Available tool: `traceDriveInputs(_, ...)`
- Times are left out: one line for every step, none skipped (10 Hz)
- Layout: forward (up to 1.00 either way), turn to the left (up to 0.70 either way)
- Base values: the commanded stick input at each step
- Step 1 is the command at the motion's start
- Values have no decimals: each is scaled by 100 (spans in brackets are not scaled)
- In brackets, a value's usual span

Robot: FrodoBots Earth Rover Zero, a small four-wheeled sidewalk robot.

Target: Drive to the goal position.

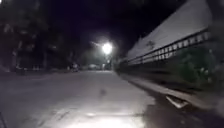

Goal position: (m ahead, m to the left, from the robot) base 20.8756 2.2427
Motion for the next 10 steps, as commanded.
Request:
traceDriveInputs(70,0)
traceDriveInputs(70,-17)
traceDriveInputs(70,-35)
traceDriveInputs(70,-35)
traceDriveInputs(70,-35)
traceDriveInputs(70,-35)
traceDriveInputs(70,-35)
traceDriveInputs(70,-35)
traceDriveInputs(70,-35)
traceDriveInputs(70,-33)
